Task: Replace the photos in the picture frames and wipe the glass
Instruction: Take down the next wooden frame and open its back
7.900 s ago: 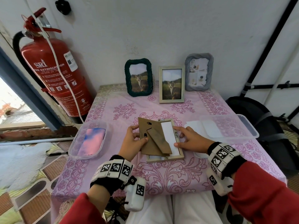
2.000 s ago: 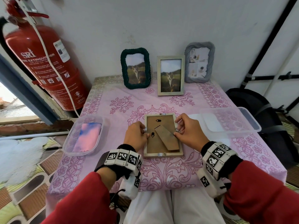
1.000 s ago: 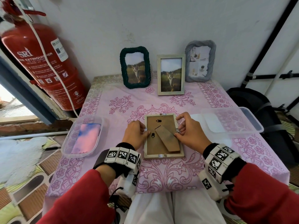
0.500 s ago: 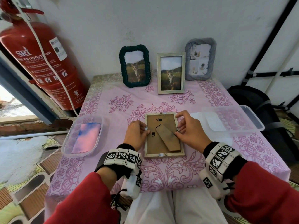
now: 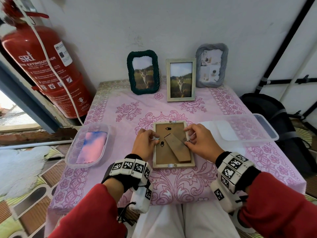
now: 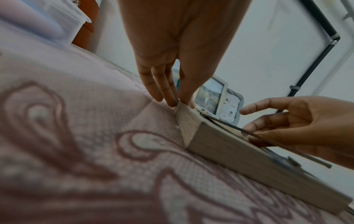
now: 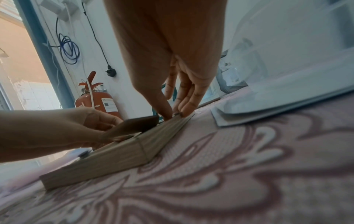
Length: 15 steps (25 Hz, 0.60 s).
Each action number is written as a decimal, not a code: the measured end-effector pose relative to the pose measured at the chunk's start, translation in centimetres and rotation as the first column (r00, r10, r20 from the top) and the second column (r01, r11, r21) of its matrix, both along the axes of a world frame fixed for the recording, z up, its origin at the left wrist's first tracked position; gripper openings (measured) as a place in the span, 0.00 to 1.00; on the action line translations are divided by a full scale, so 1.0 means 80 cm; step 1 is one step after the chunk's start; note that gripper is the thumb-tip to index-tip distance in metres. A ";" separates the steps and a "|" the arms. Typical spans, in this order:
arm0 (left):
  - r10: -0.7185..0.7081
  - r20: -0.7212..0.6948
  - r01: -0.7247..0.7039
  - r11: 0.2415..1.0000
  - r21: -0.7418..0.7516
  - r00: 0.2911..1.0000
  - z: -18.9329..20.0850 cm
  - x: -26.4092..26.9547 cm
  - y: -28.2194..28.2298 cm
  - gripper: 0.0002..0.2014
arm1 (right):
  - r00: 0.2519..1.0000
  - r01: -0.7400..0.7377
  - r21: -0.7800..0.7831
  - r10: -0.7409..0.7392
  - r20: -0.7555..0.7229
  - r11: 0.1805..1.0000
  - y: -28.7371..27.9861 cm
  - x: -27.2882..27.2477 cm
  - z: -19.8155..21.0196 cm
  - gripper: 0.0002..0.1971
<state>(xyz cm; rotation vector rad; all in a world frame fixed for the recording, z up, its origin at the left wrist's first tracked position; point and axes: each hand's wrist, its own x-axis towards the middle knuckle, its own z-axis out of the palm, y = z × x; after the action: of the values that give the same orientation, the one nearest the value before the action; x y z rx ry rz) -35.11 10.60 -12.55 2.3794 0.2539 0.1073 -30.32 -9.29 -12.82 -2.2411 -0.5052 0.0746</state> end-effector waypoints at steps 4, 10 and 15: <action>0.011 -0.009 -0.011 1.000 0.022 1.000 0.001 -0.002 -0.001 0.12 | 0.999 0.035 -0.037 -0.033 0.030 0.999 -0.005 0.000 -0.001 0.12; 0.004 0.004 -0.004 1.000 -0.004 1.000 0.002 -0.001 0.001 0.09 | 1.000 0.012 -0.043 -0.011 0.027 0.999 -0.004 -0.003 0.006 0.07; -0.020 -0.016 0.020 1.000 0.002 1.000 0.001 -0.002 0.002 0.09 | 1.000 0.004 -0.038 -0.004 0.019 0.999 -0.003 -0.005 0.010 0.07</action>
<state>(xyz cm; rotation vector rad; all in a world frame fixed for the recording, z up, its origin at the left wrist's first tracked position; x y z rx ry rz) -35.23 10.78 -12.47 2.3848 0.2377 0.0795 -30.73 -9.50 -12.05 -2.2817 -0.5133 0.0619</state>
